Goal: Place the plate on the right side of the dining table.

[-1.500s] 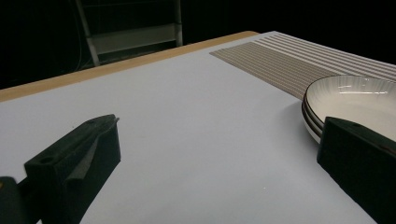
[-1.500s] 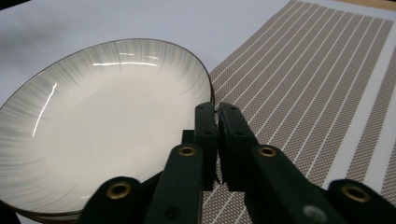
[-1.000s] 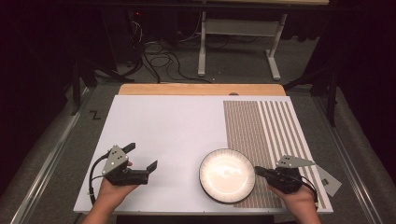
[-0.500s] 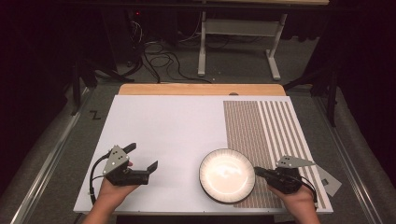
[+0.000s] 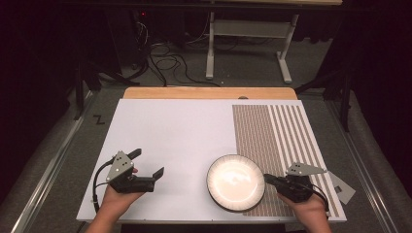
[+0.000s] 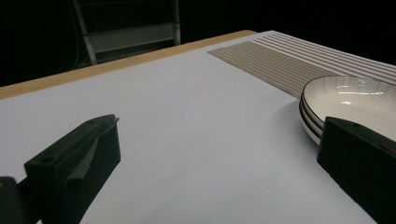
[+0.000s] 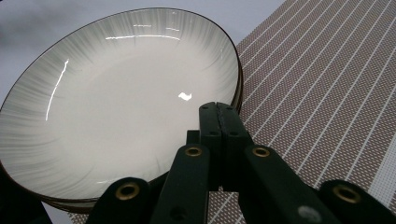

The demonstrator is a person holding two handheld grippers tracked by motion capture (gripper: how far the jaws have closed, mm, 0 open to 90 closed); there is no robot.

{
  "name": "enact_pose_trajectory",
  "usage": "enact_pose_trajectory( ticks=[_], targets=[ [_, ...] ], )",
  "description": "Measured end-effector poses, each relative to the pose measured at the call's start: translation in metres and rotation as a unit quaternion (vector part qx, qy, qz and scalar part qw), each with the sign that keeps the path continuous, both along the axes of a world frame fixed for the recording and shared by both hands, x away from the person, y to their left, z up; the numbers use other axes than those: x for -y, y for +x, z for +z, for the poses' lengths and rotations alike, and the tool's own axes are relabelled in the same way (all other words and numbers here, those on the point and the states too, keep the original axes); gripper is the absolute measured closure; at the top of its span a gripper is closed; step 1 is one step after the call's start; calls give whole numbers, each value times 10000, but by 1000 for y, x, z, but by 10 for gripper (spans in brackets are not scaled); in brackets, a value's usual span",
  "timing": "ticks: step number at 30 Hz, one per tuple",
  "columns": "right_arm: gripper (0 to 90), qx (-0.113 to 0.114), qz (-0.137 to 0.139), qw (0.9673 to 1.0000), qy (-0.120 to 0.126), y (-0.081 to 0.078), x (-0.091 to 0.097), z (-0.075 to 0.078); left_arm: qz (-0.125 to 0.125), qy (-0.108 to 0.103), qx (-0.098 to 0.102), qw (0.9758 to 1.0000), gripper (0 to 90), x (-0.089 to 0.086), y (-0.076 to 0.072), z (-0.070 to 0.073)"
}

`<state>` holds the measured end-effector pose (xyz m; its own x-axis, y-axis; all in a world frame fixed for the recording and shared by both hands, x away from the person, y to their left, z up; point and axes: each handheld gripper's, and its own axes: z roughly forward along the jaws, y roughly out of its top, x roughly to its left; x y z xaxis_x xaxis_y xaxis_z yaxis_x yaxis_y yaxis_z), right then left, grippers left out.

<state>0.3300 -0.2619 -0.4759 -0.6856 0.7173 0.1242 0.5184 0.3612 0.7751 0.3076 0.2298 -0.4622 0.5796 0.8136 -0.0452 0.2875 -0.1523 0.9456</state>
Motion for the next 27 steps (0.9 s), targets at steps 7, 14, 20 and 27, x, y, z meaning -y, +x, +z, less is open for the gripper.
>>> enact_pose_trajectory(
  ticks=[7,14,20,27],
  targets=[
    [900,-20,-8,10000,25,0,0,0,-16,0,-4,10000,2,1,0,0],
    [900,-180,202,9992,290,1,-2,-1,-18,-1,-4,10000,2,0,0,0],
    [900,213,189,9995,-106,-5,-19,10,-35,-6,-11,10000,2,0,0,0],
    [900,171,-175,9997,92,1,1,7,-68,41,-28,10000,2,2,0,-1]
  ],
)
